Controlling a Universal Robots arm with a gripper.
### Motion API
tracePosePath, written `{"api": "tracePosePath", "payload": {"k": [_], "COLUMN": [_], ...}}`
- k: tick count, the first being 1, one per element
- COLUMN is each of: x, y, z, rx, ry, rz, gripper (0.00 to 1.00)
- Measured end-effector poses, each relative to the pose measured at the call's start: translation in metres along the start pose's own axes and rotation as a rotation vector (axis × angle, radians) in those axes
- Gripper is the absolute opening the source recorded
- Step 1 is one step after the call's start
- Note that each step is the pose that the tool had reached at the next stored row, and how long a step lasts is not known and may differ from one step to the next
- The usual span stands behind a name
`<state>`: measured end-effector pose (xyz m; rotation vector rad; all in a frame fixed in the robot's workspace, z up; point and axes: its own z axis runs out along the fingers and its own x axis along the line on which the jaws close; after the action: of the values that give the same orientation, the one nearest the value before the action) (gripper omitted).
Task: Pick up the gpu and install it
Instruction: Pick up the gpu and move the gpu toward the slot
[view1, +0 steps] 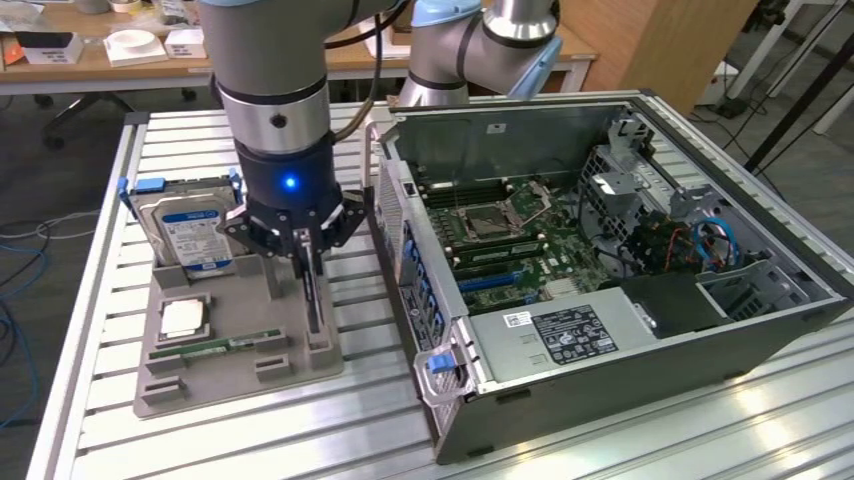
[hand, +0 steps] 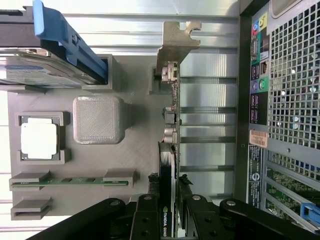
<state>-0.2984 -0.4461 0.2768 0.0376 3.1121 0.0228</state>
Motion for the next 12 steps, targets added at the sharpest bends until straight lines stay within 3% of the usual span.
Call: {"api": "tracePosePath", "payload": {"k": [12], "x": [0.000], "y": [0.0002], "z": [-0.0118], "rx": [0.0000], "ry": [-0.0001], "rz": [0.000], "gripper": [0.25]}}
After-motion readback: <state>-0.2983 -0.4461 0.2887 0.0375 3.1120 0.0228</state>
